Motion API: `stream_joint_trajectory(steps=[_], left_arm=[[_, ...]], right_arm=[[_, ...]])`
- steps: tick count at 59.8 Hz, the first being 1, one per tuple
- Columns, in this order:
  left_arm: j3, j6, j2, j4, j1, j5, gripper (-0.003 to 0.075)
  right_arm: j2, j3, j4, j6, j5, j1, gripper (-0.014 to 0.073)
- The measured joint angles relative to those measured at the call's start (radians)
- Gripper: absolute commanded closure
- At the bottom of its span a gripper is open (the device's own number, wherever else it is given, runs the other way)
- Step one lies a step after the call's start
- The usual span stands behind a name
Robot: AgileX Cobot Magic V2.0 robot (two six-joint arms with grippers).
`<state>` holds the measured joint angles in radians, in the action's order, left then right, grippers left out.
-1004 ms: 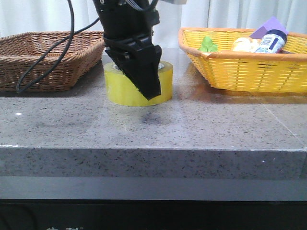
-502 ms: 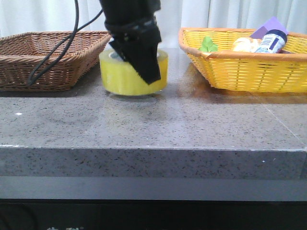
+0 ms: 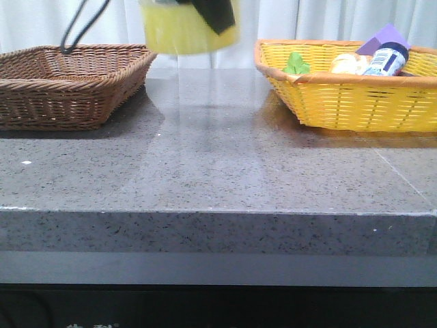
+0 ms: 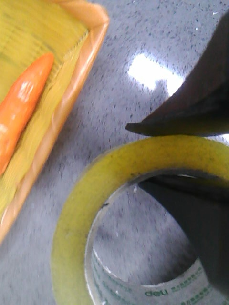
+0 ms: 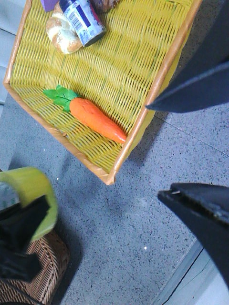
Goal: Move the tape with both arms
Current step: 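Lift the tape roll with the left gripper and carry it over the brown basket, then lower the tape roll into the brown basket and open the left gripper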
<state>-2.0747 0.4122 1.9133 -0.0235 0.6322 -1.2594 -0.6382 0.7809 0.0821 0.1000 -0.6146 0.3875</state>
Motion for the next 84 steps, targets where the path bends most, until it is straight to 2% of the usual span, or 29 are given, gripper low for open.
stream_joint_trajectory(steps=[13,18,37,49,59,63,84], left_arm=[[-0.062,-0.041,-0.015,0.007,-0.123,-0.012,0.0617],[-0.062,-0.067,-0.017,0.011,-0.214,-0.014,0.0617],[-0.021,-0.119,0.045,0.023,-0.401,-0.014,0.0617],[0.001,-0.142,0.134,0.023,-0.422,-0.014,0.0595],[0.003,-0.159,0.167,-0.02,-0.422,0.019,0.0422],[0.003,-0.161,0.168,-0.029,-0.422,0.03,0.0376],[0.003,-0.161,0.117,-0.119,-0.422,0.012,0.0369]], right_arm=[[0.0,0.0,0.0,0.0,0.0,0.0,0.0221],[0.0,0.0,0.0,0.0,0.0,0.0,0.0221],[0.0,0.0,0.0,0.0,0.0,0.0,0.0221],[0.0,0.0,0.0,0.0,0.0,0.0,0.0221],[0.0,0.0,0.0,0.0,0.0,0.0,0.0221],[0.0,0.0,0.0,0.0,0.0,0.0,0.0221],[0.0,0.0,0.0,0.0,0.0,0.0,0.0221]])
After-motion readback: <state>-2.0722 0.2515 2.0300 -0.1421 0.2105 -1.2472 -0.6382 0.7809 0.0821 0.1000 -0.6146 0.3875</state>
